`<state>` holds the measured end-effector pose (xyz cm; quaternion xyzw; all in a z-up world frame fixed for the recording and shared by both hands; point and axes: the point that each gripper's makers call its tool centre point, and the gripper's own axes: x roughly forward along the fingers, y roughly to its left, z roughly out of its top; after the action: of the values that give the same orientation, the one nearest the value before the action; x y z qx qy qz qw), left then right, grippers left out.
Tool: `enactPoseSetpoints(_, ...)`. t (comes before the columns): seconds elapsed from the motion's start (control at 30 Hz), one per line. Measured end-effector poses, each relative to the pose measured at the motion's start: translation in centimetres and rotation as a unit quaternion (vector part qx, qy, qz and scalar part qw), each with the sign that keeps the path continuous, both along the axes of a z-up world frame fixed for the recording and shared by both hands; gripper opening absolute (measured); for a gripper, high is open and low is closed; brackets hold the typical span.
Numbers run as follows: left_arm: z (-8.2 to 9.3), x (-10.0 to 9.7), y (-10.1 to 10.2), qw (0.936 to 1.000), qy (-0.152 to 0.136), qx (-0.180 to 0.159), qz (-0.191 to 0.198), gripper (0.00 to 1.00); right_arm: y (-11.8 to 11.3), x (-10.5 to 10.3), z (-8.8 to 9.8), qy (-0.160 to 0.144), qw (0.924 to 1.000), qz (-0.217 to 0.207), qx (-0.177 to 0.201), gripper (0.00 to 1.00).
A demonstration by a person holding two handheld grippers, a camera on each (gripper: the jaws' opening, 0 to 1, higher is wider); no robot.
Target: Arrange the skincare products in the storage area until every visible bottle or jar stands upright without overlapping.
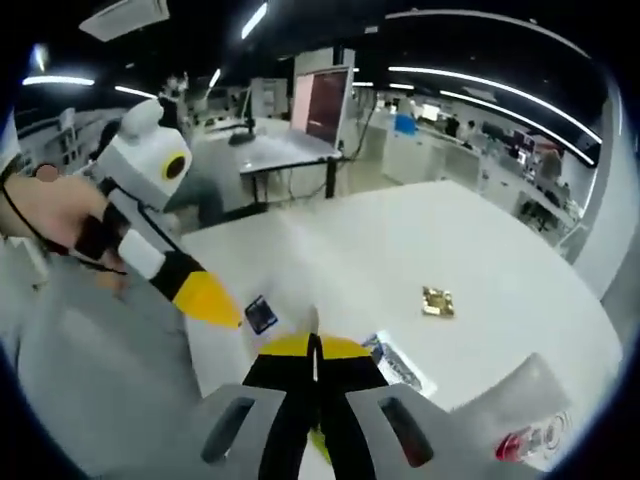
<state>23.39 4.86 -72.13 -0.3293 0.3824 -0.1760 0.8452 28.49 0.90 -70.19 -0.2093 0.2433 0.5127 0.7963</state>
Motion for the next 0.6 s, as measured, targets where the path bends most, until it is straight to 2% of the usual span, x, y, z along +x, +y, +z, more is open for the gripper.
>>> enactPoseSetpoints(0.1,-1.2,0.4,0.6,0.9996,0.025,-0.012,0.006,0.0,0.4,0.1,-0.9,0.01,0.9999,-0.001,-0.008,0.01)
enactPoseSetpoints(0.3,-4.7,0.9,2.0,0.9967,0.074,-0.034,0.005,0.0,1.3,0.5,-4.6,0.053,0.9982,-0.004,-0.028,0.01)
enactPoseSetpoints(0.6,-8.0,1.5,2.5,0.9924,0.111,-0.048,0.022,0.0,2.4,1.4,-8.5,0.065,0.996,0.001,-0.062,0.01)
